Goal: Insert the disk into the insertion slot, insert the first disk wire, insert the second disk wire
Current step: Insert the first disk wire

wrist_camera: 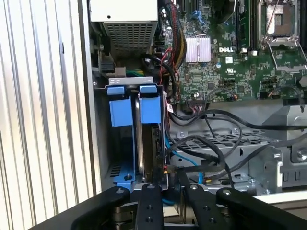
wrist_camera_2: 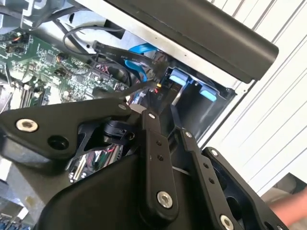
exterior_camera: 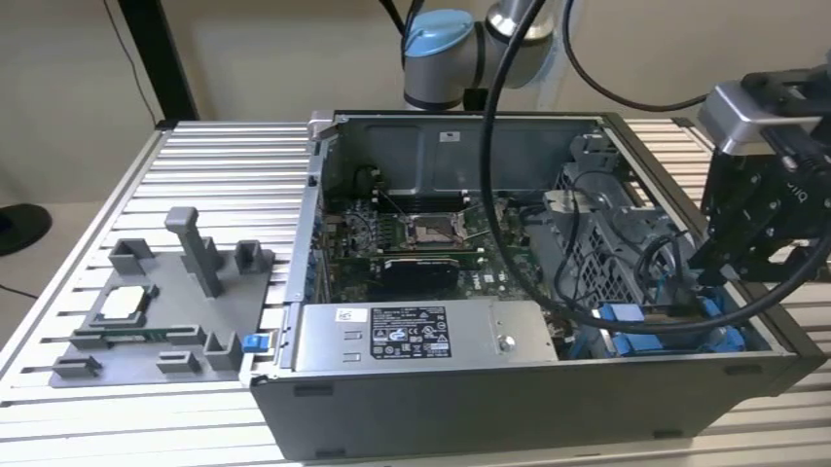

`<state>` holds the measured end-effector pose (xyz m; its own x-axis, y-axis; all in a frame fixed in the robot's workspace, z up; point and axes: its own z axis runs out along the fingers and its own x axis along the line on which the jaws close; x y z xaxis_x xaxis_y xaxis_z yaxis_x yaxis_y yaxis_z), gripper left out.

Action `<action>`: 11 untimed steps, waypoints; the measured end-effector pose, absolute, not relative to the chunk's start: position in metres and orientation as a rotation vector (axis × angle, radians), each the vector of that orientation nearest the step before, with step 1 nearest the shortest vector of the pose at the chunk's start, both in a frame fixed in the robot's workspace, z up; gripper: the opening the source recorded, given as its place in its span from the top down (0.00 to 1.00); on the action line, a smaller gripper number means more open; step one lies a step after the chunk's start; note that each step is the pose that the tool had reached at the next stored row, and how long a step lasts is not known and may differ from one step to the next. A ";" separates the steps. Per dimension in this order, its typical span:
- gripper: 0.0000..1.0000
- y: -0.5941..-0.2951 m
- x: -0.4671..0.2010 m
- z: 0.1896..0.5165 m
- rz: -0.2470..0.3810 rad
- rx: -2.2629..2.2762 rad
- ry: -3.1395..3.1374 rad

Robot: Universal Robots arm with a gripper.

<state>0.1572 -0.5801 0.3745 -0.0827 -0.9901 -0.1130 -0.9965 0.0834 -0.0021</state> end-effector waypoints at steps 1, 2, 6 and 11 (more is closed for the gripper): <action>1.00 -0.580 0.157 0.376 0.115 -2.068 2.248; 1.00 -0.580 0.157 0.376 0.115 -2.068 2.248; 1.00 -0.577 0.160 0.376 0.115 -2.068 2.248; 1.00 -0.570 0.176 0.375 0.115 -2.068 2.248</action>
<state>0.1761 -0.5704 0.3747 -0.0824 -0.9902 -0.1131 -0.9965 0.0832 -0.0021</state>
